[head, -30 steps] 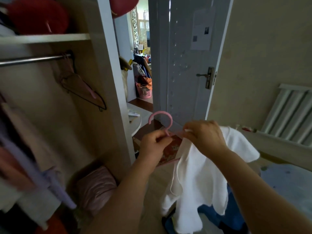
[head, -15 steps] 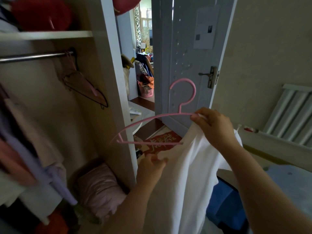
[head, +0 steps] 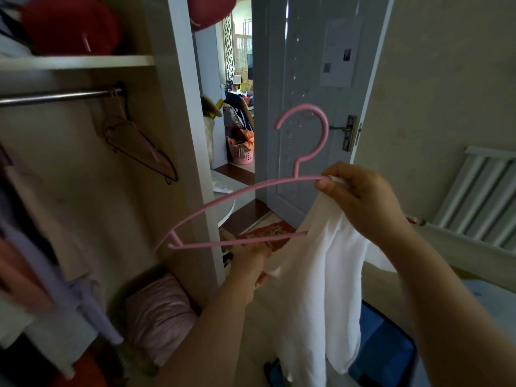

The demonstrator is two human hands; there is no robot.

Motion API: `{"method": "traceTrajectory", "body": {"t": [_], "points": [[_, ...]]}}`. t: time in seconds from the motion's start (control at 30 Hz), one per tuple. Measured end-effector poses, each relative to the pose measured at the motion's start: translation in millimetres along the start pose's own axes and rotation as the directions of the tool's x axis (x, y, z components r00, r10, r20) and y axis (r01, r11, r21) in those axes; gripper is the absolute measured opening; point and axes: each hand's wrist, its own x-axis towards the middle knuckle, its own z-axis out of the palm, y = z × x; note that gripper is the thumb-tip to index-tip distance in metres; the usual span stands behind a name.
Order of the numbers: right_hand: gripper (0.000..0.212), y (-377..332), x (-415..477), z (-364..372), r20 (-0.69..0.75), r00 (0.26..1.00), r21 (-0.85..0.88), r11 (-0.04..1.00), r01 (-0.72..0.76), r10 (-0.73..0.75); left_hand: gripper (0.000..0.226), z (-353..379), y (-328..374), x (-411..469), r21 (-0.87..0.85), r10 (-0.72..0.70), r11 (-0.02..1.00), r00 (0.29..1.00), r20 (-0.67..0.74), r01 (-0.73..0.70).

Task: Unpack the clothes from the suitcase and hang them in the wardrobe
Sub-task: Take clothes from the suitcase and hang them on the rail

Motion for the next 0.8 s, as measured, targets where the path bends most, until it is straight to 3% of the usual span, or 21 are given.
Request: {"method": "traceTrajectory", "body": {"t": [0.1,0.2,0.3,0.43,0.53,0.6,0.67,0.73,0.8], "points": [[0.016,13,-3,-4,-0.007,0.999,-0.011,0.999,-0.051,0.051,0.027,-11,-6,5,-0.096,-0.020,0.995,0.999,0.037,0.024],[0.012,26,-7,-6,-0.035,0.993,0.008,0.994,-0.110,0.110,0.040,-21,-9,-2,-0.148,0.006,0.989,0.985,0.173,0.020],[0.012,27,-6,-1,-0.043,0.992,0.034,0.993,-0.117,0.118,0.058,-16,-10,-12,0.010,0.003,1.000,0.938,0.346,-0.007],[0.018,25,-1,2,-0.067,0.993,0.072,0.993,-0.096,0.101,0.060,-1,-14,-19,0.274,-0.078,0.960,0.875,0.479,-0.064],[0.019,32,0,-2,-0.086,0.989,0.079,0.991,-0.113,0.119,0.035,4,-21,-11,0.311,-0.012,0.947,0.955,0.296,-0.085],[0.017,41,-2,-4,-0.077,0.987,0.059,0.989,-0.134,0.138,0.012,-2,-19,-3,0.247,0.042,0.967,0.995,0.095,-0.065],[0.015,54,-9,-5,-0.049,0.983,0.028,0.984,-0.173,0.175,0.006,-15,-12,4,0.150,0.034,0.988,0.999,-0.034,-0.028],[0.013,68,-17,-4,-0.023,0.977,-0.030,0.976,-0.214,0.214,0.007,-29,-2,4,-0.091,-0.035,0.995,0.998,-0.044,0.031],[0.014,81,-27,-2,0.012,0.970,-0.080,0.968,-0.240,0.242,0.006,-39,9,-1,-0.341,-0.071,0.937,0.997,0.035,0.078]]}}
